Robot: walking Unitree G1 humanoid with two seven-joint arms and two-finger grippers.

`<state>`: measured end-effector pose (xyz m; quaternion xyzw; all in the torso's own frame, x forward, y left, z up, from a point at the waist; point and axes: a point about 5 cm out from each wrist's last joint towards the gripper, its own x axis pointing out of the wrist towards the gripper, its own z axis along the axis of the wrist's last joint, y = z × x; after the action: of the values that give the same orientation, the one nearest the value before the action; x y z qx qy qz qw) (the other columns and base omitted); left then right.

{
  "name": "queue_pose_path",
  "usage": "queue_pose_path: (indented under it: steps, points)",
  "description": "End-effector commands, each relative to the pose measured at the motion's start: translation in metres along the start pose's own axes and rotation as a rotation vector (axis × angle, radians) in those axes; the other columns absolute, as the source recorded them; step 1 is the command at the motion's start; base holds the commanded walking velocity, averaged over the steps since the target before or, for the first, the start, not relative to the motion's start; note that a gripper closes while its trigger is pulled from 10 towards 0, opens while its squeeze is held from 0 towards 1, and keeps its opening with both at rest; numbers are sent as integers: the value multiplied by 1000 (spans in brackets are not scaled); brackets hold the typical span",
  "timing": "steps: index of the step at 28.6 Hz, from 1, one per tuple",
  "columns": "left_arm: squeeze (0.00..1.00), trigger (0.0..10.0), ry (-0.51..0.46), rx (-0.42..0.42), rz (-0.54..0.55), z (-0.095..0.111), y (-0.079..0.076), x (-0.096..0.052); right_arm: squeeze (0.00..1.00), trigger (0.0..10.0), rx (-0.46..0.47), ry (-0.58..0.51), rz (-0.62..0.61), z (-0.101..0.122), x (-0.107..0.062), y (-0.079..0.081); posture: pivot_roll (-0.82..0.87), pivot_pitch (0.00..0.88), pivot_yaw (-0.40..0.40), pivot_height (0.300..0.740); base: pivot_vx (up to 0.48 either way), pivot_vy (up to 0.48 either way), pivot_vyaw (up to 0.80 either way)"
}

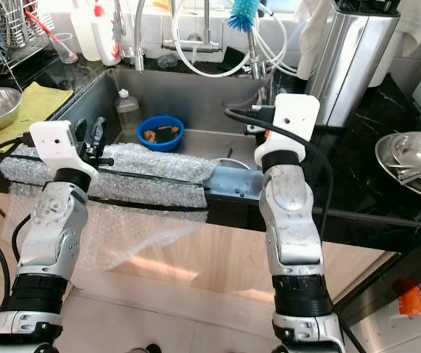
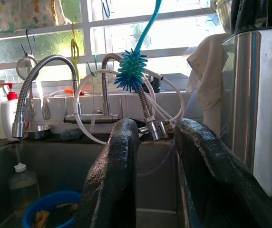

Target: Kitchen organization

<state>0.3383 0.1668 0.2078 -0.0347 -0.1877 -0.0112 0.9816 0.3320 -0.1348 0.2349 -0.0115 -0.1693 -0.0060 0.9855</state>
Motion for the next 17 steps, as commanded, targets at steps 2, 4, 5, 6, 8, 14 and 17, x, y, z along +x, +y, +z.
queue_pose_path:
  steps: [2,4,5,6,8,14,17]
  points:
    - [0,10000,5,17,2,-3,-2,-1,0,10000,9,-16,-1,5,0,1,-41,108,36,740,0,0,0]
    - [0,10000,5,15,-3,-3,-3,-1,0,10000,9,-16,-1,5,0,1,-41,108,36,740,0,0,0]
    - [0,10000,6,15,-7,-3,-4,-1,0,10000,7,-14,-1,5,1,1,-41,108,36,740,0,0,0]
    - [0,10000,6,16,-13,-3,-6,-1,0,10000,0,-6,-5,5,1,1,-42,108,36,740,0,0,0]
    - [0,10000,9,15,-15,-4,-6,-1,0,10000,12,-8,-7,5,1,1,-41,109,36,740,0,-120,0]
    - [0,10000,11,12,-15,-4,-6,-1,0,10000,20,0,-9,5,1,1,-42,109,36,740,0,-240,0]
    - [0,10000,11,9,-19,-5,-7,-2,0,10000,14,2,-3,5,1,4,-42,107,34,740,0,-80,0]
